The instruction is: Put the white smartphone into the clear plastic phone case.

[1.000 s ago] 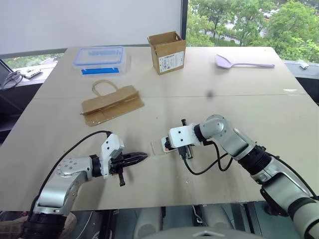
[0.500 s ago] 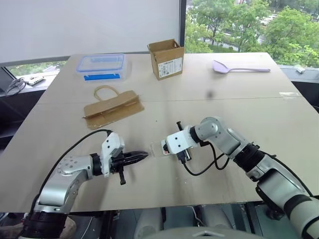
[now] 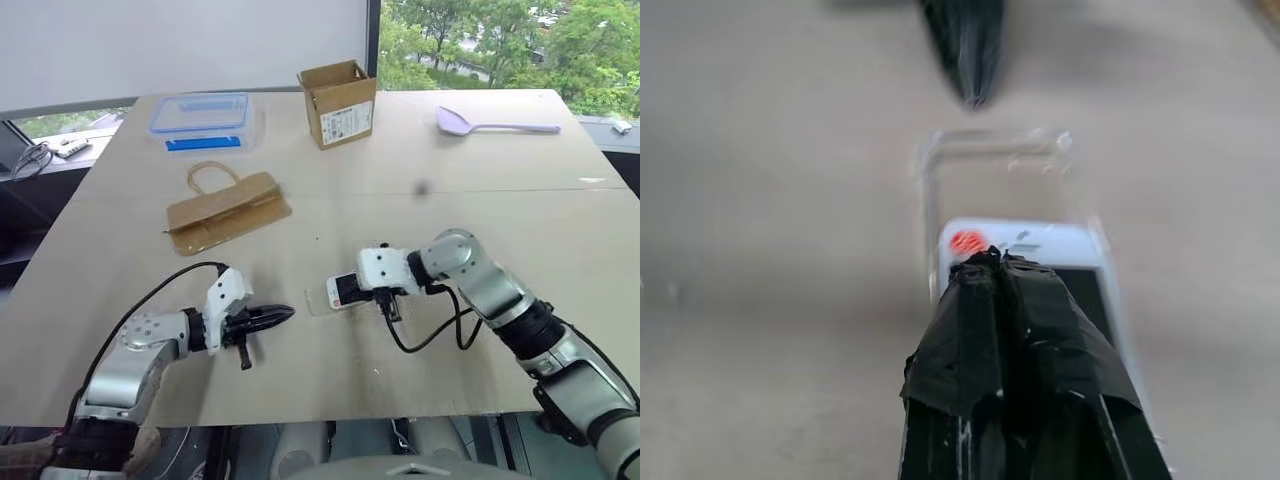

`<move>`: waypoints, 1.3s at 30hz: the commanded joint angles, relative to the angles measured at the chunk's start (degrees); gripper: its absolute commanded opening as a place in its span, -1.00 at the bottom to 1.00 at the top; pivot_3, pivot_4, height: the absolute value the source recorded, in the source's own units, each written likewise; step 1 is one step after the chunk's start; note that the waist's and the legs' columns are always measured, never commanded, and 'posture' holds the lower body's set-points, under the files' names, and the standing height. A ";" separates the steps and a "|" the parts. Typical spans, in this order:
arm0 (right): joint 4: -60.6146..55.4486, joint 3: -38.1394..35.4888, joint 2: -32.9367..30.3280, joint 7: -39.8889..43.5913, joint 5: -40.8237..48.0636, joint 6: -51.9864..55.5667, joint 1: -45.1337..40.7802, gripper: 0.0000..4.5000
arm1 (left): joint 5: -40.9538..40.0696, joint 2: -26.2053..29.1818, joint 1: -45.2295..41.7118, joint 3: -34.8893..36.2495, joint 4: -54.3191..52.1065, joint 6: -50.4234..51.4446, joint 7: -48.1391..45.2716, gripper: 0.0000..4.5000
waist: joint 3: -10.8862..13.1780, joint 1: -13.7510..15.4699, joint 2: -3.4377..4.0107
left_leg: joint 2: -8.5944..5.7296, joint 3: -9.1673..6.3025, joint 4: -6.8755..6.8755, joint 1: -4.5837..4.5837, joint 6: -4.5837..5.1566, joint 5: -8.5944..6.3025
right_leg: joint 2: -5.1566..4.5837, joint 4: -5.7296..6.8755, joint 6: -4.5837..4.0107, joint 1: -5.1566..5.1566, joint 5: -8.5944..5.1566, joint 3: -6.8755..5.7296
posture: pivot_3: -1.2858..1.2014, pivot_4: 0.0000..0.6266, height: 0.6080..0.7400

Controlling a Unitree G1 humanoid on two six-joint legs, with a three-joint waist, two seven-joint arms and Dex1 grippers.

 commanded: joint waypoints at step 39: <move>-19.34 -8.57 -23.22 -12.94 0.82 21.20 12.70 -1.00 | 4.86 -8.21 -17.92 -8.05 6.73 2.03 1.97 -0.98 | 0.65 0.87 -0.56 | -0.06 -0.09 0.28 -0.60 0.01 0.01 | 0.23 -0.16 0.18 -0.18 0.04 -0.23 | 0.03 -0.52 1.00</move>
